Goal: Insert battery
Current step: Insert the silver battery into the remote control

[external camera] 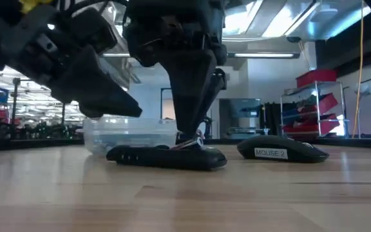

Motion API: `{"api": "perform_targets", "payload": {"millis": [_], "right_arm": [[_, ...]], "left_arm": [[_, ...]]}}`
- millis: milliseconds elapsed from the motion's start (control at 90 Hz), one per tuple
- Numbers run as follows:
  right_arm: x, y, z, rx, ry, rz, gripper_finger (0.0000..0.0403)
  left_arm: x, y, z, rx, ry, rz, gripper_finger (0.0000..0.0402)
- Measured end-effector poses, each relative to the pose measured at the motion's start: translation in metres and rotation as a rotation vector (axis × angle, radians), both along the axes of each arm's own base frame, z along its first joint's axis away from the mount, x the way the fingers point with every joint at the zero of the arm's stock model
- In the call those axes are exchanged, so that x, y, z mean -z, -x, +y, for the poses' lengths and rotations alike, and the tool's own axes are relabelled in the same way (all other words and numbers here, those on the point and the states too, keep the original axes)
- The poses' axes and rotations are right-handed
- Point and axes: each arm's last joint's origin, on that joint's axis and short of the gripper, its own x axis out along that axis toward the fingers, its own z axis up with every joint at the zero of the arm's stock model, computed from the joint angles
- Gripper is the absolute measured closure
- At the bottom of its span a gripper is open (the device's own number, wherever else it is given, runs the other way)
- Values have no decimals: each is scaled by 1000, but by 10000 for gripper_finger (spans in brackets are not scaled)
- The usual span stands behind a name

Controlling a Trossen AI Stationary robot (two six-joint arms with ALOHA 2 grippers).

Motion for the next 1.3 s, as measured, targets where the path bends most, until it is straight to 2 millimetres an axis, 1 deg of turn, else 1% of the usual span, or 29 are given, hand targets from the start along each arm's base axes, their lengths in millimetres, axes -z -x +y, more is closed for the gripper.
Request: {"api": "perform_targets", "payload": {"millis": [111, 267, 378, 622, 744, 822, 900, 1022, 1067, 1167, 1300], "right_arm": [[1, 0, 0, 1, 6, 1, 292], [15, -2, 0, 0, 16, 34, 292], [21, -2, 0, -19, 21, 45, 292], [22, -2, 0, 4, 20, 59, 292], [22, -2, 1, 11, 0, 66, 293], [22, -2, 1, 12, -9, 68, 304], [22, -2, 1, 12, -12, 69, 327], [22, -2, 0, 10, -12, 69, 378], [22, -2, 1, 3, -12, 68, 389], [22, -2, 1, 0, -11, 68, 390], [12, 0, 0, -3, -7, 50, 396]], "left_arm": [[5, -2, 1, -3, -12, 11, 306], [12, -2, 3, -11, -19, 43, 306], [13, -1, 3, -10, -22, 53, 306], [12, 1, -2, 2, -8, 54, 306], [6, 3, -2, 4, 3, 55, 306], [0, 6, 0, -2, 6, 60, 306], [-8, 8, 3, -14, 6, 56, 306], [-19, 13, 12, -40, -4, 75, 306], [-24, 14, 15, -50, -4, 74, 306], [-34, 19, 18, -47, 20, 72, 306], [-43, 21, 8, 35, 97, 18, 306]]}}
